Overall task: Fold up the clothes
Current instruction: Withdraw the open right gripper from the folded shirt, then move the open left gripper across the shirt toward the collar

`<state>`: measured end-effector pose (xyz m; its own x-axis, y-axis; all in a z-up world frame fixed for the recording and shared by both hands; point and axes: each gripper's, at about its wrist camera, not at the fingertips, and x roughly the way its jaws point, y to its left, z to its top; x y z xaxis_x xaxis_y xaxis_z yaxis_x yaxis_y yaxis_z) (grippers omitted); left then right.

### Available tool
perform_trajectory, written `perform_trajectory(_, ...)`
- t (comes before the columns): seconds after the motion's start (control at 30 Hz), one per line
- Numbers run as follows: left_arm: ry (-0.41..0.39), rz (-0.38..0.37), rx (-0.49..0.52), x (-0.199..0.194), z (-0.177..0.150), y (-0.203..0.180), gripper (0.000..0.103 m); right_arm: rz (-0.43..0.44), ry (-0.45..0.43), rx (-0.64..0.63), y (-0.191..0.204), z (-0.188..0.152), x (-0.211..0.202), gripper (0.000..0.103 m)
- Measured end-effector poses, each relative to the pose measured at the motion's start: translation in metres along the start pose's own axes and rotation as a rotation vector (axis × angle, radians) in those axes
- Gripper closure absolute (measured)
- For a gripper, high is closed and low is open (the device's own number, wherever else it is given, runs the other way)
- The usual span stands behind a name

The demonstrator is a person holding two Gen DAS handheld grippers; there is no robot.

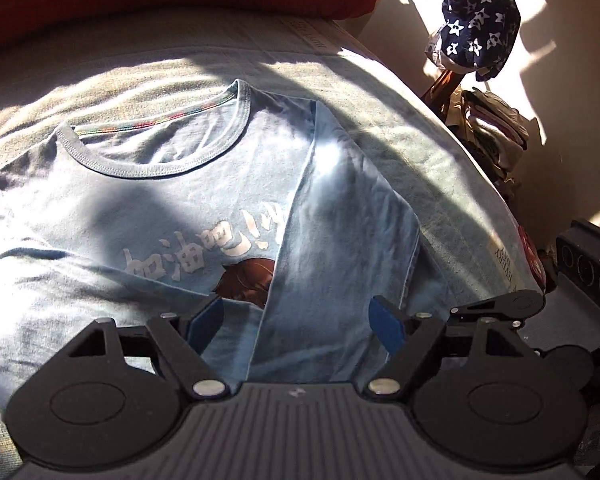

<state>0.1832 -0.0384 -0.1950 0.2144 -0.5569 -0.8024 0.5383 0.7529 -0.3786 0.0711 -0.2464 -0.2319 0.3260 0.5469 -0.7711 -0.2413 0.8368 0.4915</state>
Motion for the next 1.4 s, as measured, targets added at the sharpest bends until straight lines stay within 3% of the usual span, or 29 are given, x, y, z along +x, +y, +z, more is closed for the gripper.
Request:
perform_trajectory(0.17,-0.003,0.181,-0.085,-0.039,-0.050,0.008,0.026,-0.026,-0.008,-0.032,0.004,0.000,-0.015,0.035)
perform_trajectory(0.2,-0.016,0.231,-0.109,-0.050,-0.062,0.007,0.034,-0.033,0.001,-0.065,0.007,-0.003,-0.017,0.032)
perform_trajectory(0.23,-0.023,0.281,-0.131,-0.060,-0.076,0.004,0.051,-0.041,0.010,-0.099,0.011,-0.005,-0.020,0.031)
perform_trajectory(0.3,-0.017,0.329,-0.155,-0.071,-0.096,-0.001,0.067,-0.052,0.058,-0.134,0.013,-0.013,-0.015,0.029)
perform_trajectory(0.37,-0.012,0.367,-0.164,-0.079,-0.115,-0.008,0.067,-0.061,0.088,-0.154,0.012,-0.020,-0.008,0.028)
perform_trajectory(0.47,0.038,0.384,-0.151,-0.075,-0.134,-0.013,0.068,-0.054,0.093,-0.157,0.013,-0.023,-0.005,0.018)
perform_trajectory(0.67,0.100,0.417,-0.145,-0.066,-0.155,-0.014,0.076,-0.031,0.096,-0.122,0.014,-0.021,0.001,0.007)
perform_trajectory(0.8,0.132,0.409,-0.129,-0.065,-0.156,-0.015,0.084,-0.036,0.110,-0.184,0.023,-0.024,0.005,0.000)
perform_trajectory(0.93,0.148,0.407,-0.094,-0.066,-0.153,-0.018,0.102,-0.078,0.120,-0.245,0.031,-0.027,0.010,0.000)
perform_trajectory(1.13,0.123,0.436,-0.089,-0.079,-0.151,-0.024,0.103,-0.136,0.093,-0.314,0.038,-0.038,0.014,0.000)
perform_trajectory(1.3,0.135,0.445,-0.089,-0.077,-0.153,-0.021,0.103,-0.244,0.116,-0.472,0.056,-0.051,0.026,0.000)
perform_trajectory(1.4,0.142,0.454,-0.090,-0.074,-0.153,-0.019,0.103,-0.277,0.133,-0.482,0.061,-0.050,0.028,0.000)
